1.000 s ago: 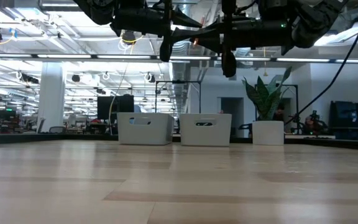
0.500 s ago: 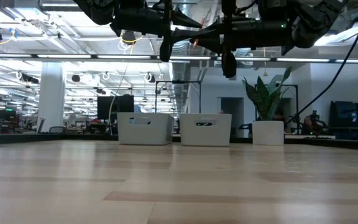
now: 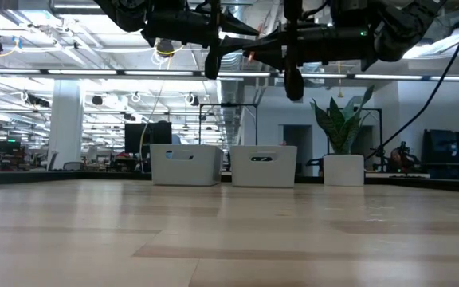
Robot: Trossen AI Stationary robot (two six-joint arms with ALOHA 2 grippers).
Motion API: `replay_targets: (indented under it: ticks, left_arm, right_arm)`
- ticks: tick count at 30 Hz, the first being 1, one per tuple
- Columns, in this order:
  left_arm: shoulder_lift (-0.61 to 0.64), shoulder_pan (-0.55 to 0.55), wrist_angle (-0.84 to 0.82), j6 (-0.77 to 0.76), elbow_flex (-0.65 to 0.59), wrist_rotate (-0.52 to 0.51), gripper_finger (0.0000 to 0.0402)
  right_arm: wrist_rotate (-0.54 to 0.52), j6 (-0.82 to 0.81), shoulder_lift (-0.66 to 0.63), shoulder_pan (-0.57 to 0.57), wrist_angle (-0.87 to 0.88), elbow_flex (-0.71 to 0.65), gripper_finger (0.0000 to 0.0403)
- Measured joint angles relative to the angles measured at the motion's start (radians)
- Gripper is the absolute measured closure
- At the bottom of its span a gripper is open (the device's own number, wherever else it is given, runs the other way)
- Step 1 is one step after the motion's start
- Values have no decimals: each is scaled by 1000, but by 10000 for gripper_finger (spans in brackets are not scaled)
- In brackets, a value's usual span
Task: Sort pens & pencils
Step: Put the orange pencil into the right gray bin
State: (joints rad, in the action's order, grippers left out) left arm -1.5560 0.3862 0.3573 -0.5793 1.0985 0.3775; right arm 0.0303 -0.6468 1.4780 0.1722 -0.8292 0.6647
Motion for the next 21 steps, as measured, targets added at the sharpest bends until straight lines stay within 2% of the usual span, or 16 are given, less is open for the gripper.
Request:
replay_targets:
  ticks: [12,18,21]
  left_arm:
    - [0,11,-6,8,0,-39,329]
    - [0,47,-5,49,0,-33,329]
    - [7,68,32,52,0,9,329]
  right_arm:
    - [-2,-1,0,3,17,0,356]
    - [-4,-25,0,23,54,0,355]
    - [3,-34,0,34,73,0,355]
